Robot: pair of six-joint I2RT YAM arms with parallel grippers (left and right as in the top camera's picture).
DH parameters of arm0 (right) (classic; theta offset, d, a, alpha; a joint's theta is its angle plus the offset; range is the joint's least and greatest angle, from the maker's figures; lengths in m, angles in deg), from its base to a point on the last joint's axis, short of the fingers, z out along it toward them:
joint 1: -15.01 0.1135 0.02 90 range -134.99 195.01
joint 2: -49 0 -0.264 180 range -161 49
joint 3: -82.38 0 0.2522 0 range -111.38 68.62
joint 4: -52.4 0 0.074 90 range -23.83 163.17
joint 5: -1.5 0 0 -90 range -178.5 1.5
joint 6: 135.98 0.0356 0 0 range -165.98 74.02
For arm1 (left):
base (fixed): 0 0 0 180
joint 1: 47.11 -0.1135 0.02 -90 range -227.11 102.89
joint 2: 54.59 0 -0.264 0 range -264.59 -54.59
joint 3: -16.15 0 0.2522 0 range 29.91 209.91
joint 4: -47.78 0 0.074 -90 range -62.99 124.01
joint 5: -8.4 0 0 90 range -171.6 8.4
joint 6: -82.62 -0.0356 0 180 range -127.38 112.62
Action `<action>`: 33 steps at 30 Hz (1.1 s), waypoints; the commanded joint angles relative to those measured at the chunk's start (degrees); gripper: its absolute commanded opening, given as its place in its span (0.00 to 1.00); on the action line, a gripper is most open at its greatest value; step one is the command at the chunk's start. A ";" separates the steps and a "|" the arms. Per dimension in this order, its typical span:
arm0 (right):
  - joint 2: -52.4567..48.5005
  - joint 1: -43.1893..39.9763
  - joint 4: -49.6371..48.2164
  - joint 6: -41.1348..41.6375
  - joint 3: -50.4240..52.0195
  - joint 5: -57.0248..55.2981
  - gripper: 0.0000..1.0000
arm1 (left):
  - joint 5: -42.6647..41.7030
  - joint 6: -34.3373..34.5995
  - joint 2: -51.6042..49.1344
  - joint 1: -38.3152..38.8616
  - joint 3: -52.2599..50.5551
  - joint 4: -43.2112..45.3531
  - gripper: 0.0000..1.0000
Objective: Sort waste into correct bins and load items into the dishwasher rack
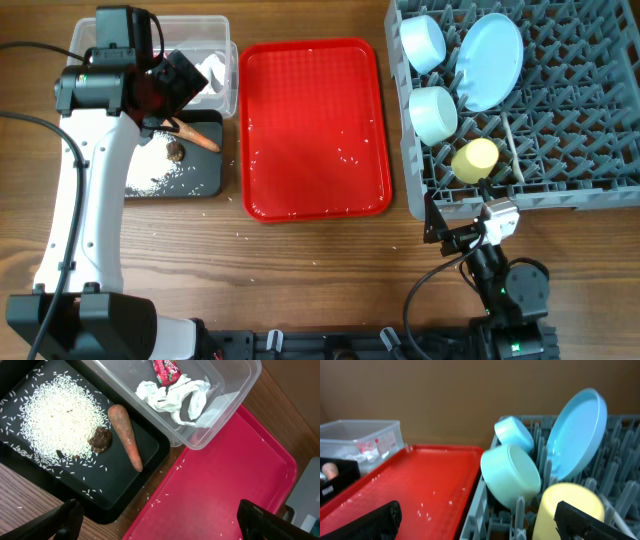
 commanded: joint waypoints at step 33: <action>1.66 -0.28 -0.59 -0.46 0.13 1.16 1.00 | -11.69 -24.55 7.02 0.24 -3.82 18.47 1.00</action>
